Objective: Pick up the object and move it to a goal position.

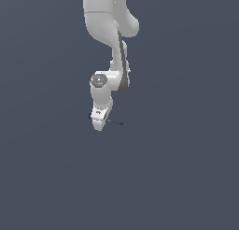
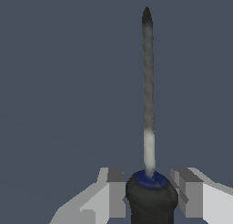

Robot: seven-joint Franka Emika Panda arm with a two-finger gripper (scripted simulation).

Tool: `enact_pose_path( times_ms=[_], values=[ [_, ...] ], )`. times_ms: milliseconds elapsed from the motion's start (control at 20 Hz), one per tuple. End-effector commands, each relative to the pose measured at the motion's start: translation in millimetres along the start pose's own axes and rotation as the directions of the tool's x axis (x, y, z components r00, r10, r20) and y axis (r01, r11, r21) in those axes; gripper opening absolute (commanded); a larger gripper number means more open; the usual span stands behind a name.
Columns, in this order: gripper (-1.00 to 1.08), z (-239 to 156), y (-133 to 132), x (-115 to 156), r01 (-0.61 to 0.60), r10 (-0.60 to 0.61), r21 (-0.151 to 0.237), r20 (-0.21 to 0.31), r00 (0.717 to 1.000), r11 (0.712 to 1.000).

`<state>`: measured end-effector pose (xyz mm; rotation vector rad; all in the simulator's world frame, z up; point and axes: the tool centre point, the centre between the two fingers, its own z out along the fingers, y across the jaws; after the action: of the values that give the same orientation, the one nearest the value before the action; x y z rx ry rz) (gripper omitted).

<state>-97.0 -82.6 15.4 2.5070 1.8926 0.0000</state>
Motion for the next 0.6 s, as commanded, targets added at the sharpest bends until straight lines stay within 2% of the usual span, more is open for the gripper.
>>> enact_pose_path(
  times_ms=[0,300,550],
  values=[
    [-1.0,-0.2,0.2,0.2,0.0,0.0,0.0,0.0,1.0,1.0],
    [-1.0,-8.8,8.8,2.8,0.0,0.0,0.0,-0.001,1.0,1.0],
    [-1.0,-25.9,26.0,8.0,0.0,0.0,0.0,-0.001,1.0,1.0]
  ],
)
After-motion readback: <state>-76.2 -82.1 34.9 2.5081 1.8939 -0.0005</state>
